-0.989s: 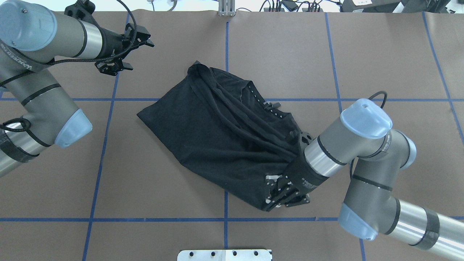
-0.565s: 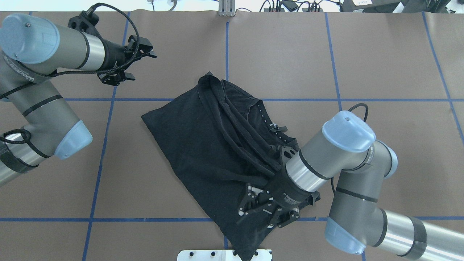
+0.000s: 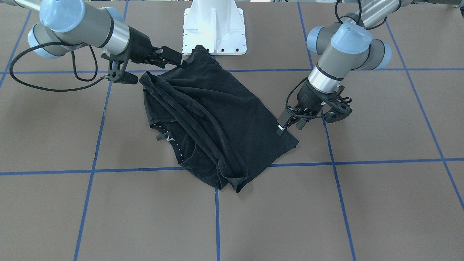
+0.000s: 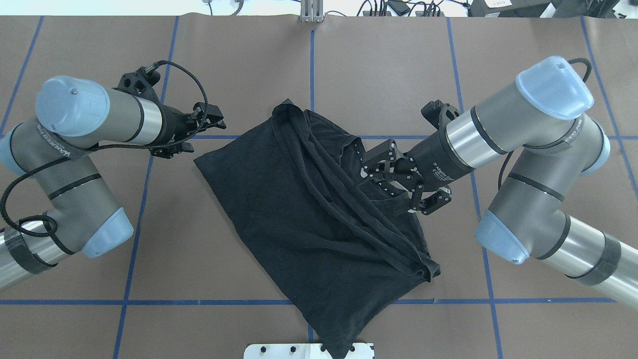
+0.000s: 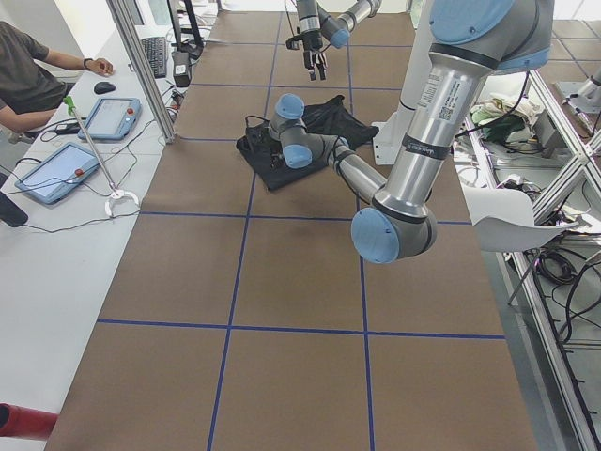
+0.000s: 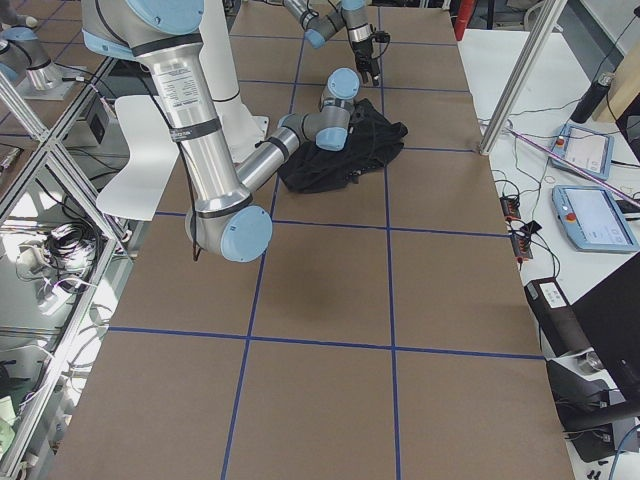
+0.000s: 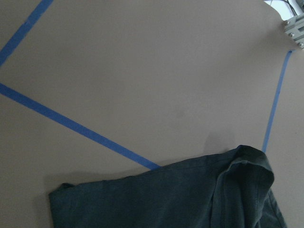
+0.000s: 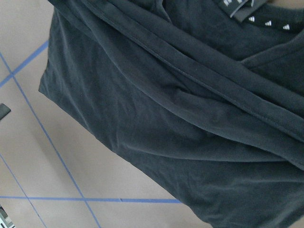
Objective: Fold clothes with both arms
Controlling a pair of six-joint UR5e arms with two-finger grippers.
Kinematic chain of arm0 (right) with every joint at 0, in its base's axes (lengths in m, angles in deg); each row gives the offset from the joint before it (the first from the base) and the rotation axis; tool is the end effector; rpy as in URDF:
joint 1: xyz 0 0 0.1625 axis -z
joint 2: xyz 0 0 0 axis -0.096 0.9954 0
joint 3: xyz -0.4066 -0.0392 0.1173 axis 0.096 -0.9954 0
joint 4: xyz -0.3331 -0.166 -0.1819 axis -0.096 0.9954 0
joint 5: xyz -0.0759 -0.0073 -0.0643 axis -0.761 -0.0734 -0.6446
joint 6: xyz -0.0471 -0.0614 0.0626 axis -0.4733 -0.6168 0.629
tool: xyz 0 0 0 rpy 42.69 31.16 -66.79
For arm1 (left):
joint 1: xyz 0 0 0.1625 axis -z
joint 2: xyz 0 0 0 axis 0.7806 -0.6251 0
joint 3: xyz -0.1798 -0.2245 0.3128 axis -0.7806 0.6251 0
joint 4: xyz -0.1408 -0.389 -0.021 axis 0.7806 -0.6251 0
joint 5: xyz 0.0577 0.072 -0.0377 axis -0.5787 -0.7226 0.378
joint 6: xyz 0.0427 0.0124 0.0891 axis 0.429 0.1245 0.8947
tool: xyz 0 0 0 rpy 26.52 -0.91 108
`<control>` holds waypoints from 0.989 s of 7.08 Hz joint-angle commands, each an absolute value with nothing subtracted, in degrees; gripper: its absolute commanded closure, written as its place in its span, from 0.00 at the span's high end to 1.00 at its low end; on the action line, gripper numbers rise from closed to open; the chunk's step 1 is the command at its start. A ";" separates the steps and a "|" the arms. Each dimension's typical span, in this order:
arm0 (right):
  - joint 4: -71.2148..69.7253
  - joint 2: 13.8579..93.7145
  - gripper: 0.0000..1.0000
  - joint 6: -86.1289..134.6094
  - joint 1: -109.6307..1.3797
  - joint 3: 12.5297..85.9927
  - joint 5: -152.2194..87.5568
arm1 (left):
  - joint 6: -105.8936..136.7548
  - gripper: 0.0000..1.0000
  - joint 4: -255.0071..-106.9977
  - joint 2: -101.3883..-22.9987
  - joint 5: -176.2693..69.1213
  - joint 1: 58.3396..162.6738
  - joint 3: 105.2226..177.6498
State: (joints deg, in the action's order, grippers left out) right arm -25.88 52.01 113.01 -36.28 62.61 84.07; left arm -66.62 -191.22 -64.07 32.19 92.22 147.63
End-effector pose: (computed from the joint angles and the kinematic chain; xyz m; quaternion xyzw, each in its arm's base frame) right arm -0.3740 -0.4116 0.2319 -0.1902 -0.6233 0.1128 0.7500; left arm 0.4067 -0.4895 0.3196 0.0350 0.5459 -0.2628 0.7948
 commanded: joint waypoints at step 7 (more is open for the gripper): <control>-25.72 52.01 1.00 111.54 -37.47 62.26 80.35 | -66.87 0.77 -197.53 -64.48 28.60 88.93 137.48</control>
